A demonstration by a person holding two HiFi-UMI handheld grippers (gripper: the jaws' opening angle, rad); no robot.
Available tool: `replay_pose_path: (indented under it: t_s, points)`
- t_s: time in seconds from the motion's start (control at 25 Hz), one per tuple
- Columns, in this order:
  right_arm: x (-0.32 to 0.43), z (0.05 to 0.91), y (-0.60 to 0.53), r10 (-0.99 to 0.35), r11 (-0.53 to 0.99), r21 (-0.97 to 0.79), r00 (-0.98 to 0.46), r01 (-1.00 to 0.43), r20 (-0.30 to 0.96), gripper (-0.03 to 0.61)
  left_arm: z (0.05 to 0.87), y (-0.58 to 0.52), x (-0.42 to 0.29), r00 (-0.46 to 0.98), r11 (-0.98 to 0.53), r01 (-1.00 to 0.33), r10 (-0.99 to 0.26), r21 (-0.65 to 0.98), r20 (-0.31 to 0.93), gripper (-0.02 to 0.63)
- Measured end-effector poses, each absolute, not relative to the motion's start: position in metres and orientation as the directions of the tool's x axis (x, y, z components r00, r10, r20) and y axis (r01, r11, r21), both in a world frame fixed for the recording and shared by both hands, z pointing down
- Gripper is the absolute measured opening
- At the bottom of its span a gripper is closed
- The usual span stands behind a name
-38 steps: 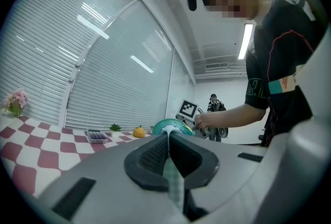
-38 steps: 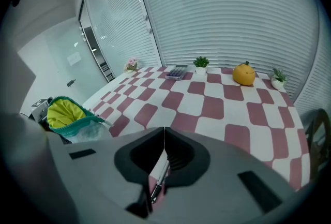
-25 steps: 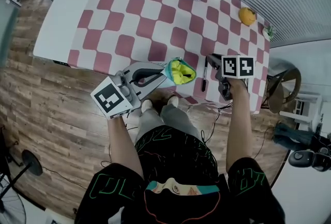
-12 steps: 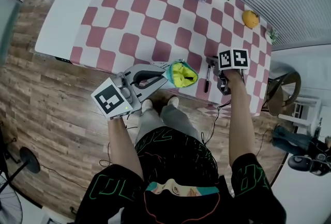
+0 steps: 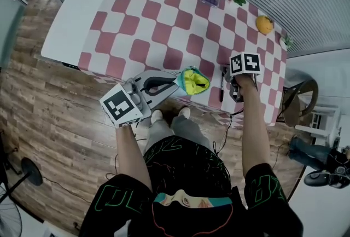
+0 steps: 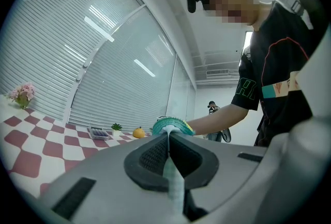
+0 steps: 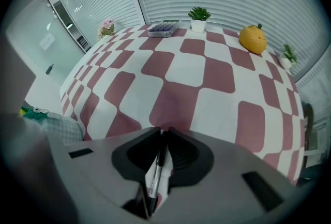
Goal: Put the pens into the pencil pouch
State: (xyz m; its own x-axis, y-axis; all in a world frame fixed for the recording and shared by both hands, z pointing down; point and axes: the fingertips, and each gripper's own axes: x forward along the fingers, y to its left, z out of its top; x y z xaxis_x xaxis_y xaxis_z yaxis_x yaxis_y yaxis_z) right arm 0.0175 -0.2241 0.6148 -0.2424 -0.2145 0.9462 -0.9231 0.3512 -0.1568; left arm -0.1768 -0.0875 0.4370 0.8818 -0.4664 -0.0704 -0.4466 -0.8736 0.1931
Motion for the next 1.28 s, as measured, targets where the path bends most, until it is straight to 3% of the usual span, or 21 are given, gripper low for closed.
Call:
replay_pose_path:
  t_s: [1.28]
  points:
    - [0.012,0.502,-0.233,-0.551,0.313,-0.363,-0.479,-0.878,0.683,0.044,0.408,-0.113,-0.158,0.916,-0.916,-0.387,-0.395,0.109,-0.065,0.000]
